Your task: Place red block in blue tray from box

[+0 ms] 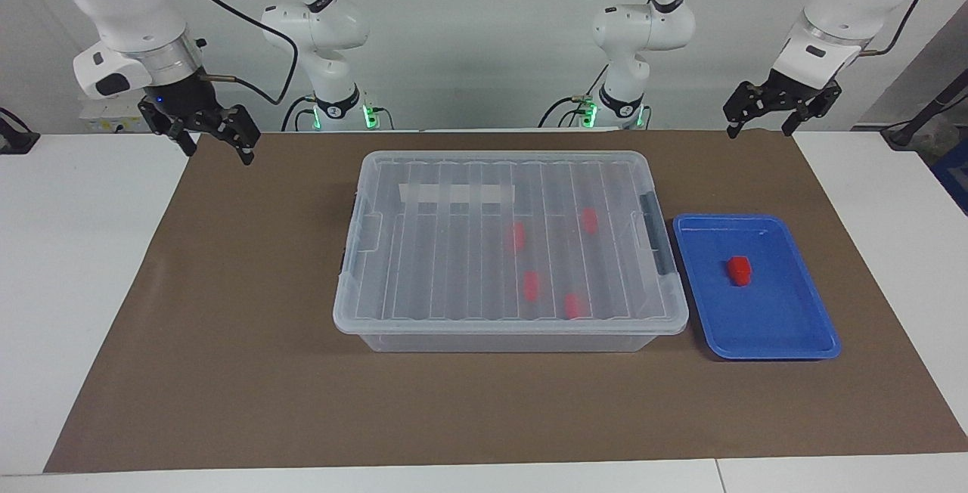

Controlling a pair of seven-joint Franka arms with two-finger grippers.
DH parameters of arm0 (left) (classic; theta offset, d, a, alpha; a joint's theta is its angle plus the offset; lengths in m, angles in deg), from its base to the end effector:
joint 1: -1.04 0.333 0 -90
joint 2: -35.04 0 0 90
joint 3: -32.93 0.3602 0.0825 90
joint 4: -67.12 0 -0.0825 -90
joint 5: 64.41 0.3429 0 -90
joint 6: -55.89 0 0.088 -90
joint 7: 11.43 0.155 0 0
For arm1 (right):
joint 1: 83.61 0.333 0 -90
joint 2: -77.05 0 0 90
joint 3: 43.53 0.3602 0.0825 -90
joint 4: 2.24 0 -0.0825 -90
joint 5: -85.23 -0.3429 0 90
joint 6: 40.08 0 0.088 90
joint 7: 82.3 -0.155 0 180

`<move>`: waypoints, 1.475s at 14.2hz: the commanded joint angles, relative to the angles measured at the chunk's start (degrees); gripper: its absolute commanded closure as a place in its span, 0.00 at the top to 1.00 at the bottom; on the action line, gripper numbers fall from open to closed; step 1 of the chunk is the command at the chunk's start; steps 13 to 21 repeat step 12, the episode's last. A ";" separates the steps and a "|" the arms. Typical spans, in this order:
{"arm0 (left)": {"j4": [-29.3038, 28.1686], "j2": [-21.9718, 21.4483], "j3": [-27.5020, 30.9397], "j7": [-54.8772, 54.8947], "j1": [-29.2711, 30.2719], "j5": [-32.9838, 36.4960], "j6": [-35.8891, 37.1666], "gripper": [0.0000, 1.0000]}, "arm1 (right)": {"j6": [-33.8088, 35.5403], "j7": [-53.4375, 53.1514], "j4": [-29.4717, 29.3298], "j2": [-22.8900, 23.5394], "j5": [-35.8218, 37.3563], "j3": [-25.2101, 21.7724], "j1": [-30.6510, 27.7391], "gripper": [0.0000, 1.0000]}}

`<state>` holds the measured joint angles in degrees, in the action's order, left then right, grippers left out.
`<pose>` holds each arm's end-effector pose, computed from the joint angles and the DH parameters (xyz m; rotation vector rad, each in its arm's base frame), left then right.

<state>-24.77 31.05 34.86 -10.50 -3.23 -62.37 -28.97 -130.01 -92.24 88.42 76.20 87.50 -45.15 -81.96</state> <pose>0.4764 -0.0130 0.6337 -3.1055 0.0854 0.0819 0.5081 -0.0060 0.6233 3.0911 -0.2681 0.0085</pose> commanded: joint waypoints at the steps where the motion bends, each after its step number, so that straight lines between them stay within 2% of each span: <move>1: -2.24 -1.82 0.44 -0.67 -0.57 0.95 -1.09 1.00 | 1.08 0.80 -0.48 0.06 -0.33 0.31 -0.69 1.00; 21: -2.24 -1.90 0.44 -0.67 -0.57 0.95 -1.09 1.00 | 1.08 1.41 0.22 -0.47 -1.74 0.22 -0.86 1.00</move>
